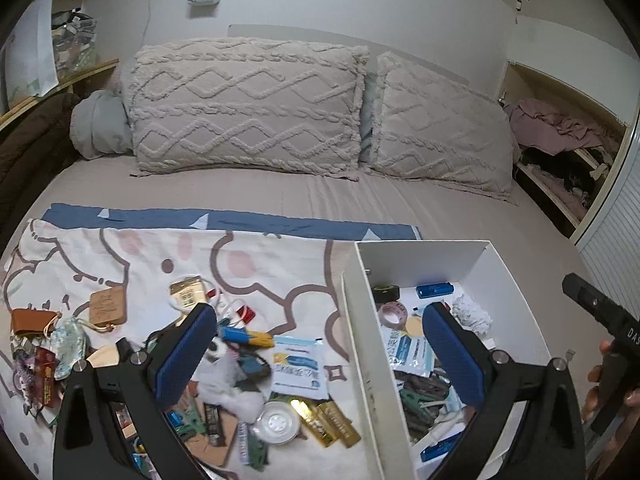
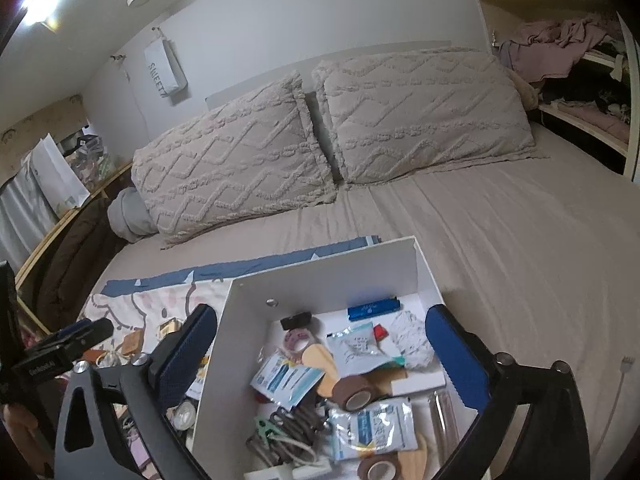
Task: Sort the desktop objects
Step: 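Withdraw both tools from the white box back toward the item pile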
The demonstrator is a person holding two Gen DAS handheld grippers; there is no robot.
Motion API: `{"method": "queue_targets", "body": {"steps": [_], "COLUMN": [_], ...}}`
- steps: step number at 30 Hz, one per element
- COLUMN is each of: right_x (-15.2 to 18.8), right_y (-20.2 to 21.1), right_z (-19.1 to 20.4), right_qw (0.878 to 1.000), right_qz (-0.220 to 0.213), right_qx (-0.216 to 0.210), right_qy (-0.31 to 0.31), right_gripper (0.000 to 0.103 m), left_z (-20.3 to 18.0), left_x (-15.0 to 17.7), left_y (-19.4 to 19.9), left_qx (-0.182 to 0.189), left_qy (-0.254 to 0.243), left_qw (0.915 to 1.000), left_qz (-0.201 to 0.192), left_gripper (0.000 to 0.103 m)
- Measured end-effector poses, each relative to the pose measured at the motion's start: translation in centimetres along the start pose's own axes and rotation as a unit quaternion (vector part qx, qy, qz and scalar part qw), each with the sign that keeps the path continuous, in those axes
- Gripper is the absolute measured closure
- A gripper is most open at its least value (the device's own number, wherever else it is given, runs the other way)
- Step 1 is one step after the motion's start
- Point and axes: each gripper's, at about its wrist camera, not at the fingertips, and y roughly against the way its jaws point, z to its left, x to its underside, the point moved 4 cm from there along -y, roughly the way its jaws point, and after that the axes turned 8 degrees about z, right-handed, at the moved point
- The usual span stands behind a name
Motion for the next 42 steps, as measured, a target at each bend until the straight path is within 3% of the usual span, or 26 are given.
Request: {"method": "queue_targets", "body": {"steps": [12,31,37,42], "right_x": [2.4,7.3,9.2,10.7], "right_y": [1.0,0.3,-0.7,-1.0], "right_z": [3.8,13.4,15.8,17.8], "right_qw": [1.000,0.999,0.999,0.998], "right_qz": [-0.005,-0.005,0.003,-0.007], "right_qx": [-0.001,-0.003,-0.006,0.016], "right_qy": [-0.001,0.041,0.044,0.052], "right_gripper": [0.000,0.000,0.000,0.000], "left_z": [5.1,19.2,22.0,23.4], "left_x": [2.3,6.9,8.4,9.3], "left_y": [2.8,7.1,7.6,8.2], "left_qx": [-0.017,-0.069,-0.079,-0.088], "left_qy": [0.008,0.057,0.061,0.052], "left_qw": [0.9997,0.9957,0.9946,0.9940], "left_qz": [-0.016,-0.025,-0.028,-0.039], "left_gripper": [0.000,0.000,0.000,0.000]}}
